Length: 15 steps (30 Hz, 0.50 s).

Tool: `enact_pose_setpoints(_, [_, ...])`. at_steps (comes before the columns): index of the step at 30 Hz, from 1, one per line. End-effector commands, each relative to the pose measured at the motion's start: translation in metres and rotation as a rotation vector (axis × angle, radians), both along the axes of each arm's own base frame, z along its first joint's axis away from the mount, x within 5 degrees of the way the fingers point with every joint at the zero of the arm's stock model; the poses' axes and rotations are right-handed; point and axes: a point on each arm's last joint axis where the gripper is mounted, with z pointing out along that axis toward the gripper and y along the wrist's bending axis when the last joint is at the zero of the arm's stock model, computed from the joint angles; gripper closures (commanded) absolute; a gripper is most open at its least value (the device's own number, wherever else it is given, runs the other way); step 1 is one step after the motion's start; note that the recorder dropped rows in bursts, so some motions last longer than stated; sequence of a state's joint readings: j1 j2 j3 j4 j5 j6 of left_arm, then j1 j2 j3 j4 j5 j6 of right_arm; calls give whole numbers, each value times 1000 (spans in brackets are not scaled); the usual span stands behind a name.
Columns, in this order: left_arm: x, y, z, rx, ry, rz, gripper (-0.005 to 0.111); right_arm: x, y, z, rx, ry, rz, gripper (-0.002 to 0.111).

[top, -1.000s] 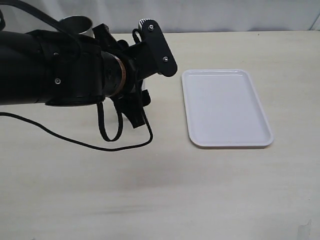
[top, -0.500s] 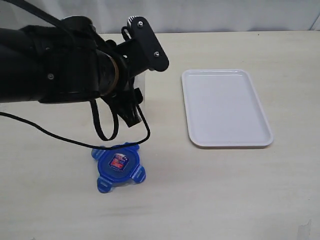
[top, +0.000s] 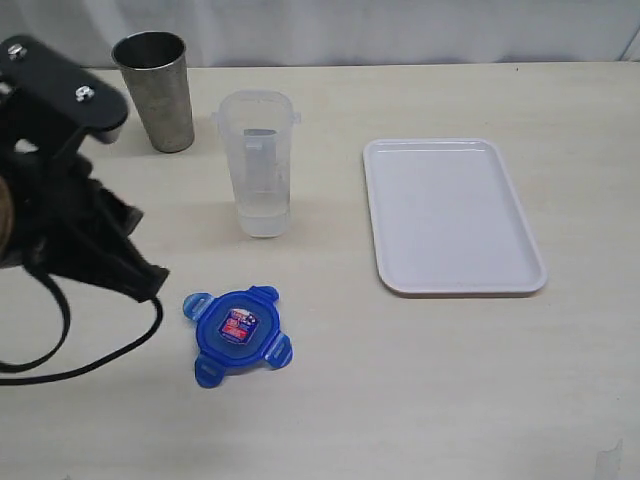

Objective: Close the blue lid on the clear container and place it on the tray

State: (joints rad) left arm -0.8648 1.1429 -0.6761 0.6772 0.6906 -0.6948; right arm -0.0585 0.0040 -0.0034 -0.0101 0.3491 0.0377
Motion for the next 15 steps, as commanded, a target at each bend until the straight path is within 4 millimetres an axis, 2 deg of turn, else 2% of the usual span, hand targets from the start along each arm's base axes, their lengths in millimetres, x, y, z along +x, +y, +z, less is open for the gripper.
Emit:
enact_pose_setpoints(1, [-3,24,-29,-74,95,166,78,0,0,-1,2,-3,-8,103])
enact_pose_setpoints(6, [7,18,-56,-262,132,87,78,0,0,-1,2,-3,-8,103])
enact_pose_setpoints(8, [16,18,-65,-274,146,105,72,0,0,-1,2,-3,-8,103])
enact_pose_setpoints(12, [34,19,-90,-283,188,148,53,0,0,-1,2,-3,-8,103])
enact_pose_setpoints(15, [41,16,-109,-278,227,152,53,0,0,-1,2,-3,-8,103])
